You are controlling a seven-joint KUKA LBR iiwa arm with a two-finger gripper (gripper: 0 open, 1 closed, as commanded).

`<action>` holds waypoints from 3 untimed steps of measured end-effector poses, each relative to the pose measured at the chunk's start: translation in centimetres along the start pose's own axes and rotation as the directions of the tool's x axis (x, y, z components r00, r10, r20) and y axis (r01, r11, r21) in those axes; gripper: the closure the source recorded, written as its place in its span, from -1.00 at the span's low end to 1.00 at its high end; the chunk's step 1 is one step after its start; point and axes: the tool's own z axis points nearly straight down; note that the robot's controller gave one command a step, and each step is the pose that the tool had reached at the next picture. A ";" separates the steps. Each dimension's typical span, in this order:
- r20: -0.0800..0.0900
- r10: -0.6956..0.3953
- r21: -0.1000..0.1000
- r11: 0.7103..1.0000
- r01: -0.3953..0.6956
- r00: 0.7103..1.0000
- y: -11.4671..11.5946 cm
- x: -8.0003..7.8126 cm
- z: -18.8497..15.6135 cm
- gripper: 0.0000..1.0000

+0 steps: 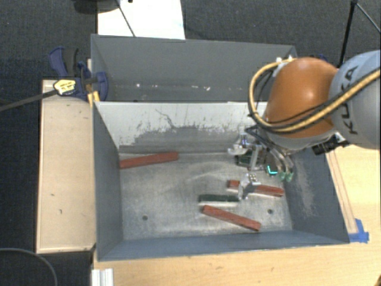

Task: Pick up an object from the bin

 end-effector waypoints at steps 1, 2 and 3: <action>0.008 0.001 0.000 1.000 -0.001 1.000 0.0 -0.2 -0.4 -1.00; 0.013 0.064 -0.001 0.998 -0.064 0.998 -1.1 1.7 6.3 -1.00; 0.003 0.101 -0.001 0.995 -0.101 0.995 -1.3 2.7 8.6 -1.00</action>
Offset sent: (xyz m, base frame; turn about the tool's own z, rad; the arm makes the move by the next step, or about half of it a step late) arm -0.0359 -0.0211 -0.1246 0.1156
